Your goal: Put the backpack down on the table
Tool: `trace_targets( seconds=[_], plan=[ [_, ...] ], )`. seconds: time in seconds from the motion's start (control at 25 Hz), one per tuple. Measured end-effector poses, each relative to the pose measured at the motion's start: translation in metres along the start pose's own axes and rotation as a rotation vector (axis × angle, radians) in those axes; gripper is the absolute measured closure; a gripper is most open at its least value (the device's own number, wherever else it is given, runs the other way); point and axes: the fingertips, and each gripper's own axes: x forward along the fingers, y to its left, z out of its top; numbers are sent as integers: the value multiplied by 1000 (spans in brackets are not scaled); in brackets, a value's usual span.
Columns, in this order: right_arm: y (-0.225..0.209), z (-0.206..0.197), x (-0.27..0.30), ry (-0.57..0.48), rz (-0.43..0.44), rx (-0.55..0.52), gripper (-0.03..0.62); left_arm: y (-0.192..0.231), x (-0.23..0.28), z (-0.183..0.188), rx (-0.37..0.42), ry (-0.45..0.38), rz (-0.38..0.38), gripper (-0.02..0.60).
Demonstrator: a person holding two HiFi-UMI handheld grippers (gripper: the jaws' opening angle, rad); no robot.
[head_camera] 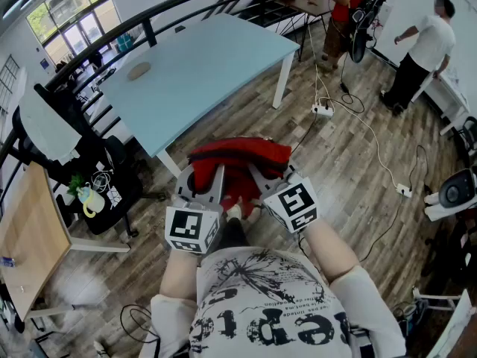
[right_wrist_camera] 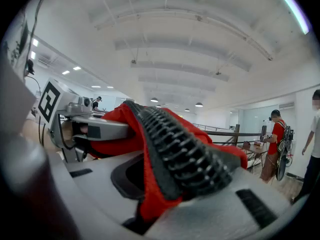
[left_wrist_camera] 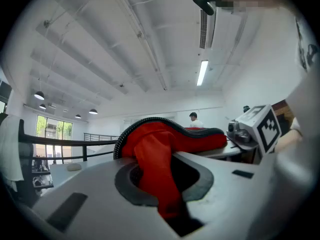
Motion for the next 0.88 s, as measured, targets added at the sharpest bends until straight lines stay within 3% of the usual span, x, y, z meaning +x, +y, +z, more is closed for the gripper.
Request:
trace_targets(
  seconds=[0.52,0.88],
  plan=[
    [-31,-12,17,18,-11,32,563,7,37,-11,-18,41,-19,534],
    [-79,-13,89,14,-22,55,563,62,100,-18,-2,30,-34,534]
  ],
)
